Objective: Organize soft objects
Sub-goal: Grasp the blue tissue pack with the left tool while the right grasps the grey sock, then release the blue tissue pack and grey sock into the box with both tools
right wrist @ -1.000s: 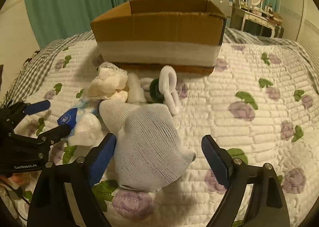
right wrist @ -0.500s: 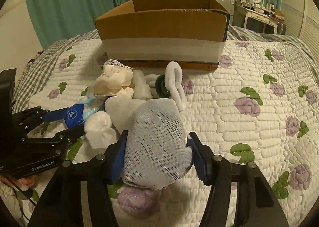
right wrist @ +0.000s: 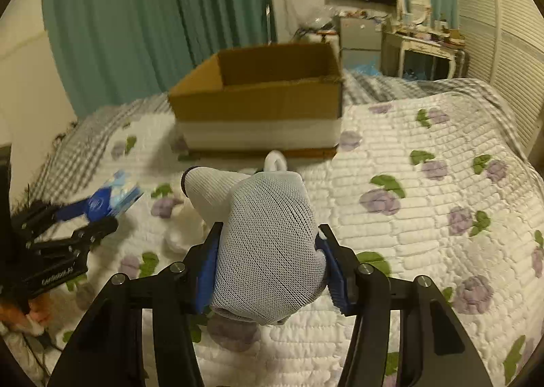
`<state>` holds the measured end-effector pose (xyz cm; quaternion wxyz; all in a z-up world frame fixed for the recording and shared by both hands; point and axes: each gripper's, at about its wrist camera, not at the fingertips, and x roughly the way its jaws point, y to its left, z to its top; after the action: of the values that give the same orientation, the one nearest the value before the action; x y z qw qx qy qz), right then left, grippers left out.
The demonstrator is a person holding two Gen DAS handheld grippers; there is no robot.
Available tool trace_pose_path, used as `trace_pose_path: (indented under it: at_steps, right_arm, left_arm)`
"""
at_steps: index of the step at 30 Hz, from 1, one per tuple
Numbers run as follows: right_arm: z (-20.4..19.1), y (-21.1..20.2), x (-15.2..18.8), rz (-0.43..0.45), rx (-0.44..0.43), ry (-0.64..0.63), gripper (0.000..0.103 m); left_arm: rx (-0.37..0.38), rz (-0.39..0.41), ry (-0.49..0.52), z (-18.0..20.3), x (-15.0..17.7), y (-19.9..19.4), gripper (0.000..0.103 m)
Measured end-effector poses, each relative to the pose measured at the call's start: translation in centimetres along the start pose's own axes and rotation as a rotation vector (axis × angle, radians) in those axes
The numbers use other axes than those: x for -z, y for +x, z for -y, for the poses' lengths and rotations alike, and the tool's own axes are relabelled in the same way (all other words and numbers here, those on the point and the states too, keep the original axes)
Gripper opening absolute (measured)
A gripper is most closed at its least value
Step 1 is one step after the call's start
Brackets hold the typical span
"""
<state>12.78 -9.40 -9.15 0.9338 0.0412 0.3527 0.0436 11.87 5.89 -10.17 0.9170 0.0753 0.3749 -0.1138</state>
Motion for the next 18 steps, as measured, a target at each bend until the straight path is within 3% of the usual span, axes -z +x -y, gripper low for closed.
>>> trace_pose_path:
  at_steps: [7,12,18]
  right_arm:
    - [0.3,-3.8,-1.7,0.089,-0.011,0.012,0.053]
    - [0.6,-6.4,-4.4,0.16,-0.021,-0.003,0.053]
    - [0.8,-8.4,-9.4,0.23,-0.013,-0.053,0.053]
  left_arm:
    - [-0.02,0.058,0.01,1.9,-1.7,-3.4,0.052]
    - [-0.032,0.122,0.035,3.2,-4.8,-5.4,0.052]
    - [0.011,0.185,0.021,3.7,-10.0,-5.4,0.052]
